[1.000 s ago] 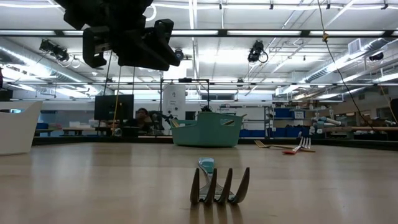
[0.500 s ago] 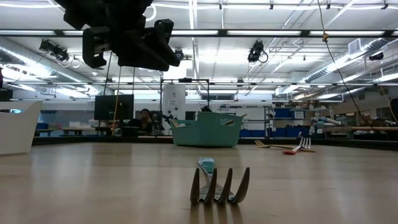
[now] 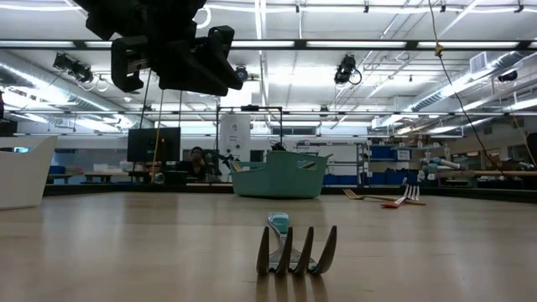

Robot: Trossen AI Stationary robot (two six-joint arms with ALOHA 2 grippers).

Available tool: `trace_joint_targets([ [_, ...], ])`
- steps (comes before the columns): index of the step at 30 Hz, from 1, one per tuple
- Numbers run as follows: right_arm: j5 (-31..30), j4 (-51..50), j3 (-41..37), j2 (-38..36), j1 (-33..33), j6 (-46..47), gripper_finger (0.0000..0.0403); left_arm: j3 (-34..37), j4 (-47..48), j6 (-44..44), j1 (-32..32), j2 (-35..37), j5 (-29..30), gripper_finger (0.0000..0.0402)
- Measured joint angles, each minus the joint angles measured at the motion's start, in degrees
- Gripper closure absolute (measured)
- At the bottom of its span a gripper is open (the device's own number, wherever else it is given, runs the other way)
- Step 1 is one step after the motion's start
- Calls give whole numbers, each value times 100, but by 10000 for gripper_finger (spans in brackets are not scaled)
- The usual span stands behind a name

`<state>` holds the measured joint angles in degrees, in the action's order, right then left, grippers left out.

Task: Sort silverware by color (type)
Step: Put the orange fork into the white bin

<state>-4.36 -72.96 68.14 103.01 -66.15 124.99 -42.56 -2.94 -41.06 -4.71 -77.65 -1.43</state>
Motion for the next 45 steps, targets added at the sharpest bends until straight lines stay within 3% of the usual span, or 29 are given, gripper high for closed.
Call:
trace_joint_targets([
  [26,-4,-451,0,-630,213,-66,296,1,24,142,0,2,0,260],
  [45,-100,-967,0,-1196,674,-930,296,2,139,343,2,2,2,260],
])
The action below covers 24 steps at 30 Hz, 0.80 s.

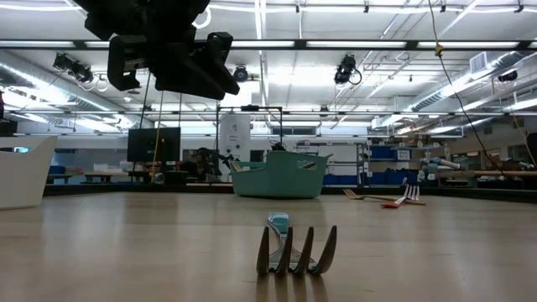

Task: Sort silverware by color (type)
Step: Put the orange fork into the white bin

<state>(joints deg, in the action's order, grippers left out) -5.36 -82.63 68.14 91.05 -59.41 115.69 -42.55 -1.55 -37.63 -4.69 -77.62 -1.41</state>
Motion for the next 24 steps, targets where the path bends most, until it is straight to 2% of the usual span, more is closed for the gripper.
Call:
trace_joint_targets([
  [6,-407,-37,0,-239,94,-145,296,0,76,108,0,0,0,260],
  [24,-818,-462,2,-335,701,-1297,295,0,592,901,2,0,0,260],
])
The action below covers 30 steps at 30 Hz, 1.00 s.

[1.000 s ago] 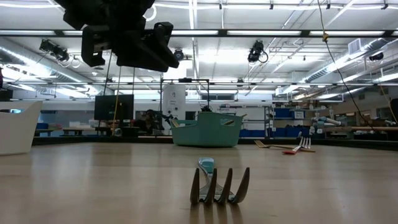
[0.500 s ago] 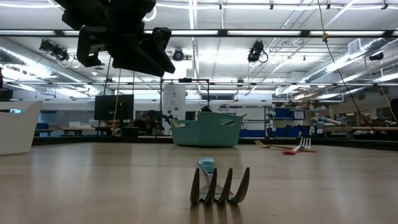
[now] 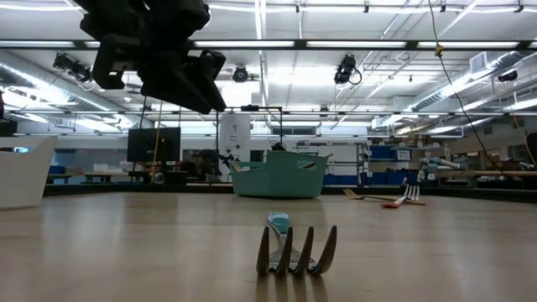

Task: Sort silverware by color (type)
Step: Put the orange fork into the white bin

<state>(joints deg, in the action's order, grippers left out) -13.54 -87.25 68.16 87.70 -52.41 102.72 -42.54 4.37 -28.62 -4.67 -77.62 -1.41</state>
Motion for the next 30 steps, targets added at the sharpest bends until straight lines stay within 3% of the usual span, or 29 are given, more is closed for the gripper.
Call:
trace_joint_targets([
  [18,-793,-122,0,0,755,-1584,295,-1,286,969,-4,0,-2,260],
  [30,-1503,-67,0,0,1251,-2639,298,-2,281,1125,-7,0,-2,260],
])
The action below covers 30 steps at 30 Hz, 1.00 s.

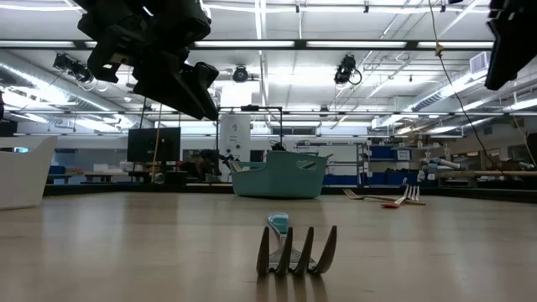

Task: Sort silverware by color (type)
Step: Put the orange fork into the white bin

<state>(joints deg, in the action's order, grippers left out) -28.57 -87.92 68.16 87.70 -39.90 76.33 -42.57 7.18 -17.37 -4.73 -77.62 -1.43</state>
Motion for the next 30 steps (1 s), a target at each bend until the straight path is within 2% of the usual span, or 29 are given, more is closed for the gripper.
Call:
trace_joint_targets([
  [7,-290,2,0,0,211,-486,300,0,-119,173,0,0,0,260],
  [15,-639,-15,0,0,317,-1000,301,0,-971,179,0,-62,0,260],
  [24,-779,72,-246,-40,326,-995,301,0,-2201,7,5,-686,2,260],
  [30,-803,111,-546,-381,326,-756,301,0,-2919,23,20,-1027,9,260],
])
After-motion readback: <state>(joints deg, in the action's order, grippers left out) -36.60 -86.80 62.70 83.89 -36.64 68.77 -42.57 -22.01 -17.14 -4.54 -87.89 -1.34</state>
